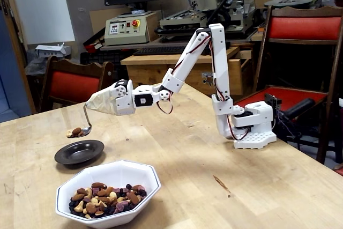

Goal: Use spoon to take food

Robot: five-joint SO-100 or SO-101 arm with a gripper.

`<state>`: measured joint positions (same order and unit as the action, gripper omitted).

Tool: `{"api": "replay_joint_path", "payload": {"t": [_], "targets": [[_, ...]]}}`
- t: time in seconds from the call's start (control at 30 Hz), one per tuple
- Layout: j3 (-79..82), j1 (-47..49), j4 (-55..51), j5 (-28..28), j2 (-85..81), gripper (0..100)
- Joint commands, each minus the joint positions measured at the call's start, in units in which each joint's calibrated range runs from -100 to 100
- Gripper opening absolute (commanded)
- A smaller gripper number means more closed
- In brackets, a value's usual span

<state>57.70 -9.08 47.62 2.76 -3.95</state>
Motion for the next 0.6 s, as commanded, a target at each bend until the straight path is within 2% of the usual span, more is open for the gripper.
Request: {"api": "replay_joint_path", "payload": {"t": [0.0,0.27,0.57], "targets": [[-3.10,-0.69,1.47,-0.15,-1.14,4],[-3.01,-0.69,1.55,-0.54,-0.80,4],[-3.01,-0.62,1.55,-6.30,-0.80,4]]}}
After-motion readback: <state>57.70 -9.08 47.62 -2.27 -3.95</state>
